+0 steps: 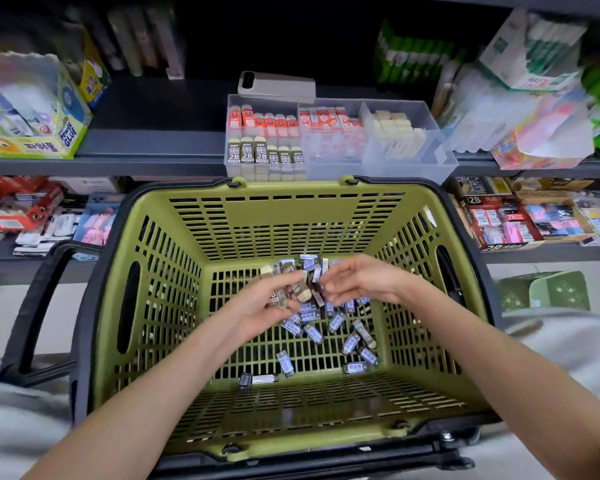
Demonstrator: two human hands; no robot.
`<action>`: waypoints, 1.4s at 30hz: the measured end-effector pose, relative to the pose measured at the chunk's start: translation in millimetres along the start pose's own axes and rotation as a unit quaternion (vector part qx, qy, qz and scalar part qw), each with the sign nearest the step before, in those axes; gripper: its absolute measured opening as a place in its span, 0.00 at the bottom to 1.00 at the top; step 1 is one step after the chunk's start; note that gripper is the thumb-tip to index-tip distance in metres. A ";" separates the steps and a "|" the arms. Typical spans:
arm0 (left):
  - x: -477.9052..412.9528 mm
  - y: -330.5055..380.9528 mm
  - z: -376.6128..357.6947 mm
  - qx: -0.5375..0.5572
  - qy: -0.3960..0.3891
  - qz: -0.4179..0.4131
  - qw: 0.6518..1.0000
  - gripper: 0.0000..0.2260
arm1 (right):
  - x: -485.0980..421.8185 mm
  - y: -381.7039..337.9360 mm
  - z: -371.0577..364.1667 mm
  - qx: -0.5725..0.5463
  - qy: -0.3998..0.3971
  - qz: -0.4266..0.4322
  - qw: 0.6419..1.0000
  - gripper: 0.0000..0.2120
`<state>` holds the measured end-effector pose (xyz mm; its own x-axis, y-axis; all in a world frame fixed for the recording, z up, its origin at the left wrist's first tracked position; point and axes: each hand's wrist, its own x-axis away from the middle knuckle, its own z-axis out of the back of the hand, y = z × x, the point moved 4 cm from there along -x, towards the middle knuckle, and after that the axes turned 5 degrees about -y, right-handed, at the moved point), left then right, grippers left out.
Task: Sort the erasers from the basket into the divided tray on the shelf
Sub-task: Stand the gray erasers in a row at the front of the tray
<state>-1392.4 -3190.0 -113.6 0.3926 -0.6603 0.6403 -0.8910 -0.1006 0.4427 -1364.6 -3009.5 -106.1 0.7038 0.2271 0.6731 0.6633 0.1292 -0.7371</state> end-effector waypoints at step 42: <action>58.2 130.3 -75.9 -0.128 0.017 -0.269 0.955 0.15 | 50.2 -163.8 -31.3 0.177 0.041 0.282 0.942 0.23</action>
<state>-1468.4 -3185.0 29.0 0.7886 -0.5388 0.2962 -0.4758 -0.2296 0.8490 -1430.0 -3049.5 50.3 0.9459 0.2817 0.1609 0.0628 0.3277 -0.9427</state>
